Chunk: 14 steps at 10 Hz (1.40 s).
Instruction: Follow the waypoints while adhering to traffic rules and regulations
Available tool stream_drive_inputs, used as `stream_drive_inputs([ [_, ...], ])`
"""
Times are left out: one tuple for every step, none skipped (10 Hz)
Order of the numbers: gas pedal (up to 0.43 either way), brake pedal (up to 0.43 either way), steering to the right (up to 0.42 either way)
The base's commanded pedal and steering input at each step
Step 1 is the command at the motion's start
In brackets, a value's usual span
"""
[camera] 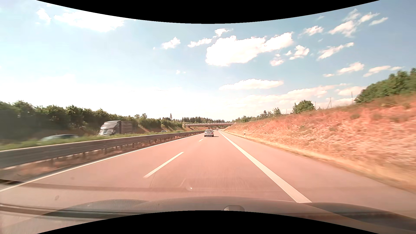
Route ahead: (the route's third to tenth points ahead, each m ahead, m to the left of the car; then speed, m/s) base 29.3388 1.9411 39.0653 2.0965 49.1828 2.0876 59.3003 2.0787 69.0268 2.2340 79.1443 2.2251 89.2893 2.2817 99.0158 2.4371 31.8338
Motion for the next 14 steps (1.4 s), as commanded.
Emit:
stream_drive_inputs([
  [0.28,0.0,-0.002],
  [0.28,0.0,-0.003],
  [0.28,0.0,-0.003],
  [0.28,0.0,-0.003],
  [0.28,0.0,-0.003],
  [0.28,0.0,-0.004],
  [0.28,0.0,-0.004],
  [0.28,0.0,-0.004],
  [0.28,0.0,-0.004],
  [0.28,0.0,-0.004],
  [0.28,0.0,-0.004],
  [0.28,0.0,-0.004],
  [0.28,0.0,-0.003],
  [0.28,0.0,-0.003],
])
